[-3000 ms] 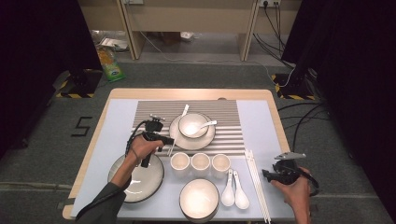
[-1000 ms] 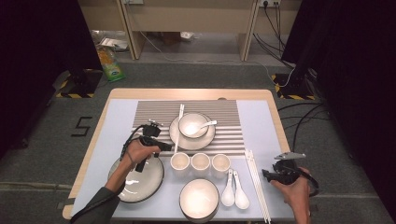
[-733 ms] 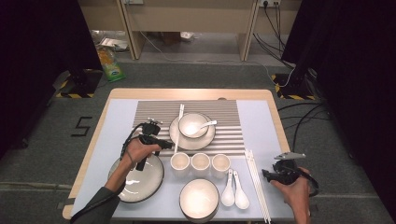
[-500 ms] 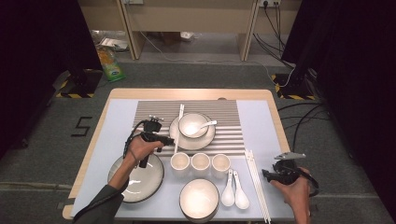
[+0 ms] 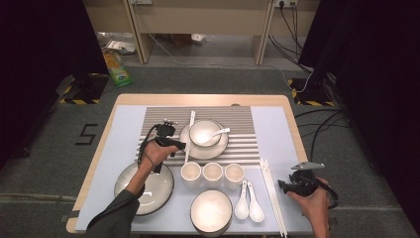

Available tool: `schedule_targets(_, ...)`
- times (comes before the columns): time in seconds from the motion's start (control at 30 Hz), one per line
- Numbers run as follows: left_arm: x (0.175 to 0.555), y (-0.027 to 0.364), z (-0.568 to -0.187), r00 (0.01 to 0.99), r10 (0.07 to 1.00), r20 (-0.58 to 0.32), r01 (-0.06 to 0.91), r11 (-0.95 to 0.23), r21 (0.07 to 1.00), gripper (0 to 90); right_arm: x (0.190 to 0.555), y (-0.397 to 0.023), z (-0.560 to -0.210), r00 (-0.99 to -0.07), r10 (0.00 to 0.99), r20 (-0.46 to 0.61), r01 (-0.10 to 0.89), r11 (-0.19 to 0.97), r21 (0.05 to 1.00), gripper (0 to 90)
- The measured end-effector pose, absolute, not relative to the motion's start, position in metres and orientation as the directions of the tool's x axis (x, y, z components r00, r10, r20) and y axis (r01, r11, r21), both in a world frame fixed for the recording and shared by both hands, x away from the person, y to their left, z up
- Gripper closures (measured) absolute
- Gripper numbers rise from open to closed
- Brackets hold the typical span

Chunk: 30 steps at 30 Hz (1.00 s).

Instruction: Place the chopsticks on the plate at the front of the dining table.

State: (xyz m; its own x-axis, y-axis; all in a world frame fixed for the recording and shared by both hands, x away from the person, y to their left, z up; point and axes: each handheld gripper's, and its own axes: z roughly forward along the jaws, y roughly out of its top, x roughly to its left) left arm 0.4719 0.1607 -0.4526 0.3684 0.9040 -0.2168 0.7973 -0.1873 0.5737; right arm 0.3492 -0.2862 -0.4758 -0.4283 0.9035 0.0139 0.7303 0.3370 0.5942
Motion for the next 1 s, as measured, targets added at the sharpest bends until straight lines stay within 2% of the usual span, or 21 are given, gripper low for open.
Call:
schedule_targets(0.2,0.4731,0.1595,-0.4571,0.367,0.904,-0.218,0.799,-0.186,0.572,60.9,0.3491,-0.2863,-0.4757,-0.43,0.903,0.012,0.73,0.34,0.593,46.6)
schedule_targets(0.67,0.4684,0.152,-0.4489,0.413,0.899,-0.145,0.766,-0.257,0.59,59.9,0.3497,-0.2859,-0.4755,-0.429,0.903,0.011,0.731,0.34,0.591,46.6)
schedule_targets(1.0,0.4675,0.1513,-0.4487,0.422,0.897,-0.134,0.764,-0.272,0.586,60.1,0.3497,-0.2858,-0.4754,-0.429,0.903,0.011,0.732,0.34,0.591,46.6)
